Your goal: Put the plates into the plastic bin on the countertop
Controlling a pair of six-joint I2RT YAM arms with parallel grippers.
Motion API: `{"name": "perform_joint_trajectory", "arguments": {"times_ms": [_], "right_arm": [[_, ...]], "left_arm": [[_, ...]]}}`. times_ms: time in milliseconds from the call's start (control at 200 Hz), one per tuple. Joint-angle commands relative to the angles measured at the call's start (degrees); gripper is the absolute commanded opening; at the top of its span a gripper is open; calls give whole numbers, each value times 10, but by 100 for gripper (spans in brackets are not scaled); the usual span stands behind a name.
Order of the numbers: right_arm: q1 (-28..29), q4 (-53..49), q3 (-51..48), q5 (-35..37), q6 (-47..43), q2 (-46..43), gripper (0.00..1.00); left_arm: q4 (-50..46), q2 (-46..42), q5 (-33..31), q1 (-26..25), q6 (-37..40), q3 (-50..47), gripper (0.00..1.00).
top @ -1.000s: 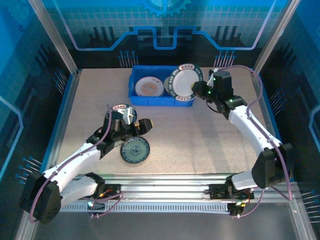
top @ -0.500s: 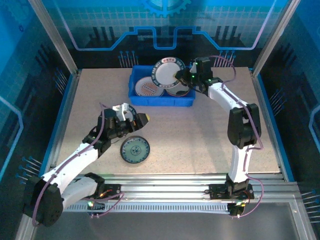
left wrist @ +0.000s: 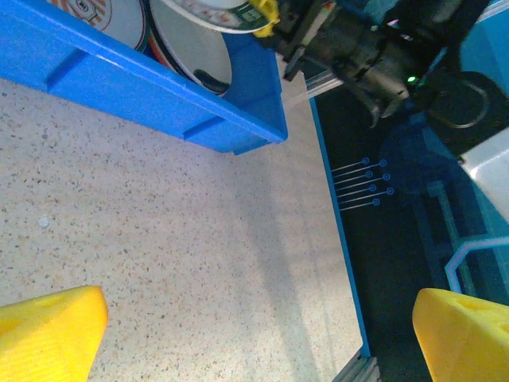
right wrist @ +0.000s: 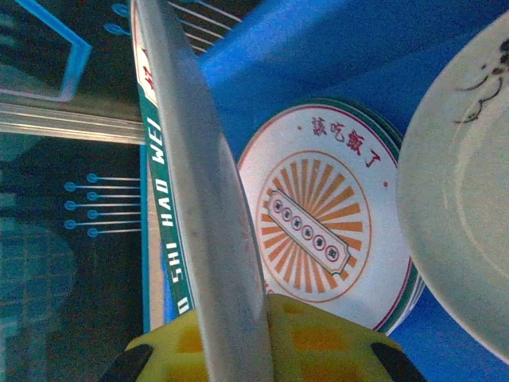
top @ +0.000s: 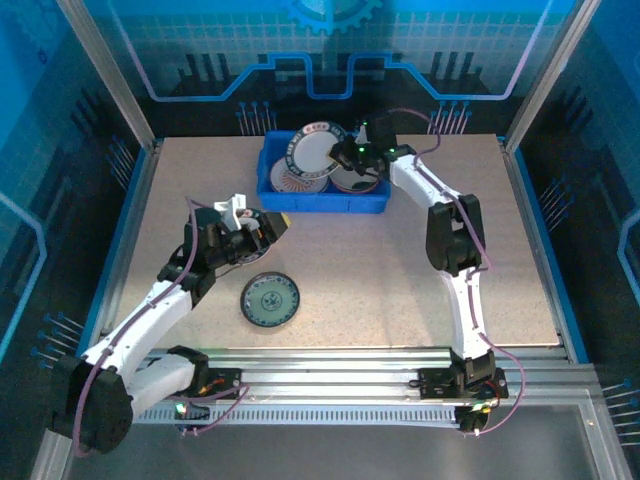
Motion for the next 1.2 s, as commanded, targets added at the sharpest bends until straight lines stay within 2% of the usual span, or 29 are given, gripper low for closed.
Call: {"name": "perform_joint_trajectory", "arguments": {"times_ms": [0,340,555,630,765,1041,1191], "right_arm": [[14,-20,52,-14,-11,38,0],[30,-38,118,-13,-5,107,1],[34,-59,150,-8,-12,127,17],[36,-70,162,-6,-15,132,28],[39,-99,175,10,-35,130,40],[47,-208,230,83,-110,129,44],[52,-228,233,110,-130,122,45]], "left_arm": [[-22,2,9,8,18,25,99],[-46,-9,-9,11,28,10,99],[-53,-8,-17,11,30,3,99],[-55,-7,-19,11,31,3,99],[-55,-5,-23,11,31,4,99],[-56,-2,-31,11,34,2,99],[-49,5,-37,11,37,-2,99]]}}
